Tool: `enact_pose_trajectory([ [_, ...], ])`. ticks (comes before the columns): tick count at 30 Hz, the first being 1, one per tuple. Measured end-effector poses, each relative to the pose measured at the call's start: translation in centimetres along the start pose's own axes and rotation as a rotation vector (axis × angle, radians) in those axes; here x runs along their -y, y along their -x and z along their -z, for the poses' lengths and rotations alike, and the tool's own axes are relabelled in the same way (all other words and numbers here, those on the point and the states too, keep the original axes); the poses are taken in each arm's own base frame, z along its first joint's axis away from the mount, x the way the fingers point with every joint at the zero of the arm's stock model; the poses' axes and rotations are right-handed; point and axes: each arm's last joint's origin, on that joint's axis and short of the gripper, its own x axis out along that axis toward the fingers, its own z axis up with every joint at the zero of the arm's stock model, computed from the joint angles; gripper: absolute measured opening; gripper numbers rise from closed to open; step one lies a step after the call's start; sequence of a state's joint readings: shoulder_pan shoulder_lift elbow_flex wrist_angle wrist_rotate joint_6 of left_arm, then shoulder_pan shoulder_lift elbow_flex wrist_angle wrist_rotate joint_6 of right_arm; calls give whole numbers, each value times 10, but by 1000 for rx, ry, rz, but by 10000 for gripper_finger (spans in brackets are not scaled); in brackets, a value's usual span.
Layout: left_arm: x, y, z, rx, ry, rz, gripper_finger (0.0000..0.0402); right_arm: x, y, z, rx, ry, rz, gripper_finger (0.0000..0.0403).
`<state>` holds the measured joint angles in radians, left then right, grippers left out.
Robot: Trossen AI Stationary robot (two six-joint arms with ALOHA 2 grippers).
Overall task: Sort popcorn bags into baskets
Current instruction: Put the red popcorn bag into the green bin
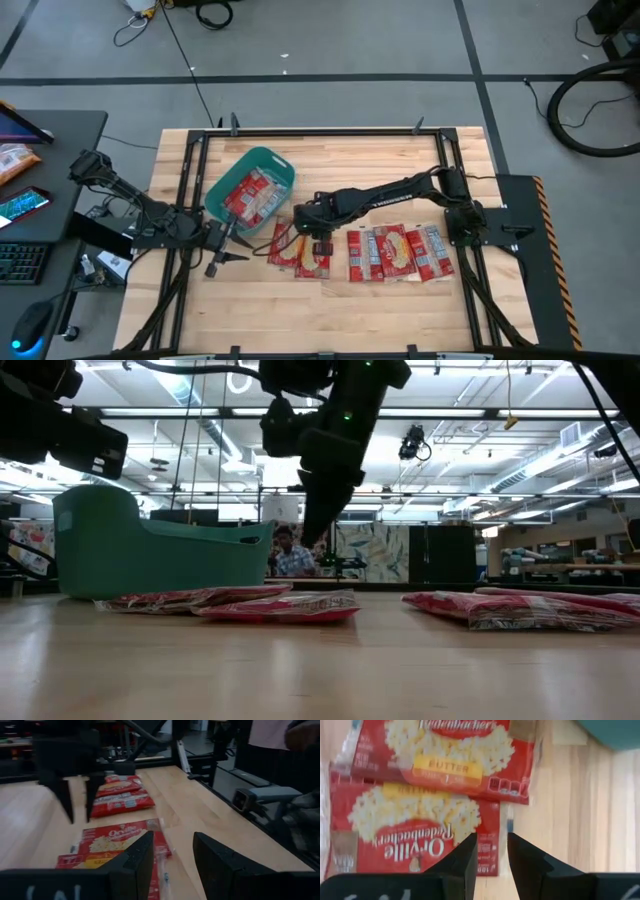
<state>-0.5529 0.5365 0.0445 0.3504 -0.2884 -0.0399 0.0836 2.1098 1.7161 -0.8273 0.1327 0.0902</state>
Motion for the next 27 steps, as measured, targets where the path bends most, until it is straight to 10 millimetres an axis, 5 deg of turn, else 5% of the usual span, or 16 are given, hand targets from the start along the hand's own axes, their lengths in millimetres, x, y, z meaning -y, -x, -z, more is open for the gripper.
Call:
enact_pose_trajectory([
  [27,5,-22,-1,-41,66,-52,142,-19,-26,18,41,255,62,113],
])
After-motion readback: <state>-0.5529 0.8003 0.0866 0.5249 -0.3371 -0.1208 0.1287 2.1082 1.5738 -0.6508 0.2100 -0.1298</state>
